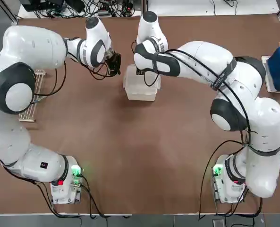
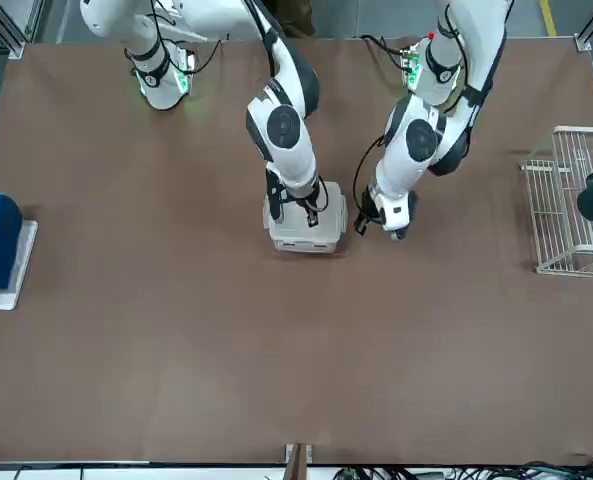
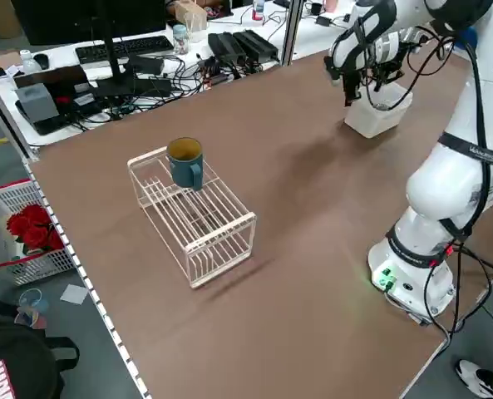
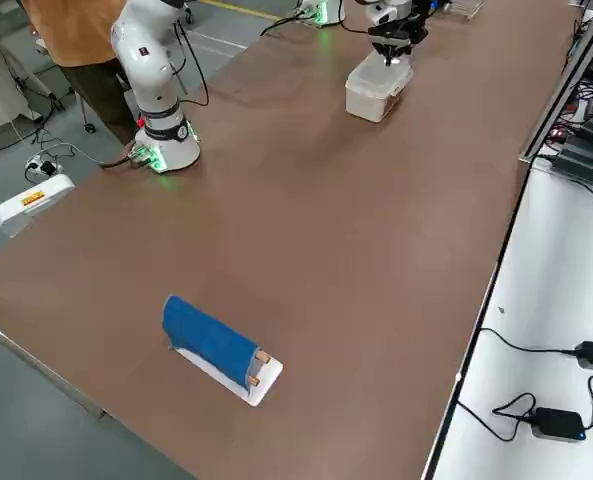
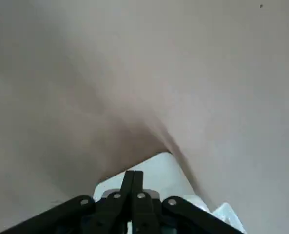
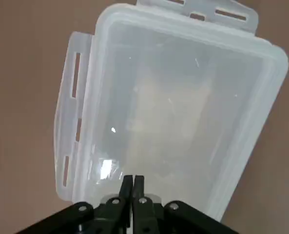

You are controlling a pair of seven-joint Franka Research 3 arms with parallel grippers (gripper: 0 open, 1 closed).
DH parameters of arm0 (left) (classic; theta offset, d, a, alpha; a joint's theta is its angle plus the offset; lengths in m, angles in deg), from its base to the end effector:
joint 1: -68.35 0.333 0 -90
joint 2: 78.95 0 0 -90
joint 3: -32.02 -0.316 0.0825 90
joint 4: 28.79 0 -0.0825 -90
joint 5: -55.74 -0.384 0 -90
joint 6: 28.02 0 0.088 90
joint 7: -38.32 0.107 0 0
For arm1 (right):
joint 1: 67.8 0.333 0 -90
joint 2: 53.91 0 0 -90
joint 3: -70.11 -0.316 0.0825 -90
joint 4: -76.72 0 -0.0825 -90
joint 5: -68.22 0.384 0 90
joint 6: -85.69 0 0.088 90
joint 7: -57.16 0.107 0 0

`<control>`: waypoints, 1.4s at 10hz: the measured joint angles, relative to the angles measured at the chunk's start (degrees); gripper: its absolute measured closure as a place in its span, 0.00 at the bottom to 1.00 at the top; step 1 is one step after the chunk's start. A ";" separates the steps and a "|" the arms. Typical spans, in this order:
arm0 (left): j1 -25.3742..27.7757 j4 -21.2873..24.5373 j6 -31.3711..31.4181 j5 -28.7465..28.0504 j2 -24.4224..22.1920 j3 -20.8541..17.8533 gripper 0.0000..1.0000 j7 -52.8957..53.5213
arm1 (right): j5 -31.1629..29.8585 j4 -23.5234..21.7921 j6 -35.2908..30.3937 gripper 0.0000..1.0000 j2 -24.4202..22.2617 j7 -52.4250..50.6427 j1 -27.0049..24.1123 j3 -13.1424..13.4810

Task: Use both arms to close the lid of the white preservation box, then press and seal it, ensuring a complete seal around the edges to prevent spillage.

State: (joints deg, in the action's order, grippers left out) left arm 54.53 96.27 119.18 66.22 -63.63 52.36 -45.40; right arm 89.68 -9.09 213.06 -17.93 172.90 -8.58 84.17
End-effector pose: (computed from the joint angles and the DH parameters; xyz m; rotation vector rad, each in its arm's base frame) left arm 0.4764 -0.3169 0.2859 2.5445 1.4407 -0.1540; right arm 0.4777 0.5410 0.3208 -2.2949 1.9107 0.2212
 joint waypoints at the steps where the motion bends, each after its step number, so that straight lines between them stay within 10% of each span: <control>1: -0.15 0.00 0.11 0.00 0.08 0.01 0.99 -0.73 | 0.00 0.00 0.00 0.94 0.00 -0.01 0.00 0.00; 14: -2.55 0.00 4.53 0.00 2.99 0.01 0.99 -4.79 | -0.06 0.00 -0.04 0.94 0.01 -0.01 0.02 0.01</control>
State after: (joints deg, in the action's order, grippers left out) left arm 51.98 96.26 123.70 66.22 -60.64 52.37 -50.19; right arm 89.62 -9.09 213.02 -17.92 172.89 -8.57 84.18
